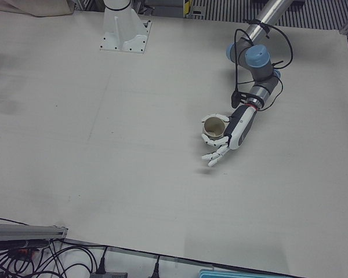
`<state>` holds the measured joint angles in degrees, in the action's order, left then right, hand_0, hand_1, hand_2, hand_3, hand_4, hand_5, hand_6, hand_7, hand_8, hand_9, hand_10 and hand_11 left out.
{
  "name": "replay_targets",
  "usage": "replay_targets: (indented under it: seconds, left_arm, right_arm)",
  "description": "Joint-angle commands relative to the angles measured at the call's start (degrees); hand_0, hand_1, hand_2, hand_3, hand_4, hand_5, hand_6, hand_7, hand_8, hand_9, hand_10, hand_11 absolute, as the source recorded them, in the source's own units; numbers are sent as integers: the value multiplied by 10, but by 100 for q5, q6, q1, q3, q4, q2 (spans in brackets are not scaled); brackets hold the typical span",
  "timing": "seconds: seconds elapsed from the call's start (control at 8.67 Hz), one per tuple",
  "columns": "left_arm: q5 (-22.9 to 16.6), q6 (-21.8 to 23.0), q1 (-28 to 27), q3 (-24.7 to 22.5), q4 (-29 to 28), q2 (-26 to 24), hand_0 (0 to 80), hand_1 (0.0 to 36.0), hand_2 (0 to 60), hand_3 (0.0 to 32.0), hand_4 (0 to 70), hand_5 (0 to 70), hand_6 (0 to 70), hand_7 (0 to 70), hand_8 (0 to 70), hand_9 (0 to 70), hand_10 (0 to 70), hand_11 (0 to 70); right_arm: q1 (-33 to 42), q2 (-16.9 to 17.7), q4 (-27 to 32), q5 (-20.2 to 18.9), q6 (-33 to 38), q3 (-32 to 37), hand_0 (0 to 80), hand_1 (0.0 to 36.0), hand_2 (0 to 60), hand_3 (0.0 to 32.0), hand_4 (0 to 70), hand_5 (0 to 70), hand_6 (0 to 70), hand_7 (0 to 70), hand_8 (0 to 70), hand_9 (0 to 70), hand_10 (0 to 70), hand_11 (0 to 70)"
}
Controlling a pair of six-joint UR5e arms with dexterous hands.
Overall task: Pour water
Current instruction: 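Move the right hand to the other white cup and grasp it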
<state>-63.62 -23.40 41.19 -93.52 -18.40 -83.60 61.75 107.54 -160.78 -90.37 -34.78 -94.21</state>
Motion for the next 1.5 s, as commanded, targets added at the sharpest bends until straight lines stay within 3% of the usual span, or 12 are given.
replay_targets:
  seconds: [0.0,0.23,0.46,0.69,0.92,1.04,1.15,1.27,1.38]
  left_arm:
    - [8,11,3,-123,-6,20,571,360,600,0,700,700,158,225,69,111,153,235]
    - [130,20,3,-141,-6,20,569,360,600,0,700,700,156,223,68,109,154,235]
    - [148,168,20,-141,-15,46,567,360,600,0,700,700,161,224,70,111,155,237]
    - [279,265,20,-176,-15,142,569,360,600,0,700,700,156,221,68,109,156,239]
    - [289,292,29,-185,-50,169,566,360,600,0,700,700,156,221,68,108,156,239]
    - [289,344,38,-185,-50,169,565,360,600,0,700,700,155,220,67,108,156,239]
    - [289,397,46,-176,-50,212,566,360,600,0,700,700,153,218,66,106,156,238]
    - [289,415,47,-158,-50,239,569,360,600,0,700,700,153,219,66,107,156,239]
    - [289,415,38,-158,-59,309,565,360,600,0,700,700,153,218,66,107,156,239]
  right_arm:
    - [-609,-110,3,369,-230,158,469,193,192,0,0,0,0,6,33,38,55,99]
    - [-1154,-391,-41,721,-466,97,481,203,198,0,0,4,0,43,32,34,37,75]
    - [-1734,-409,-76,1186,-642,-26,523,249,230,0,4,47,0,103,23,30,22,56]
    - [-1885,-557,-181,1214,-740,-45,541,263,229,0,25,55,0,112,18,27,12,43]
    - [-1938,-629,-689,1406,-854,-551,555,274,239,0,47,70,11,134,21,40,12,44]
    - [-2008,-629,-1118,1538,-959,-833,589,295,241,0,71,120,42,200,46,87,38,84]
    - [-2018,-629,-1514,1583,-1117,-1105,800,359,280,0,191,399,243,523,233,370,176,294]
    - [-2018,-629,-1796,1584,-1170,-1247,800,360,443,0,301,654,486,700,505,700,473,700]
    - [-2009,-620,-1877,1584,-1180,-1301,800,360,600,0,341,700,700,700,700,700,683,700]
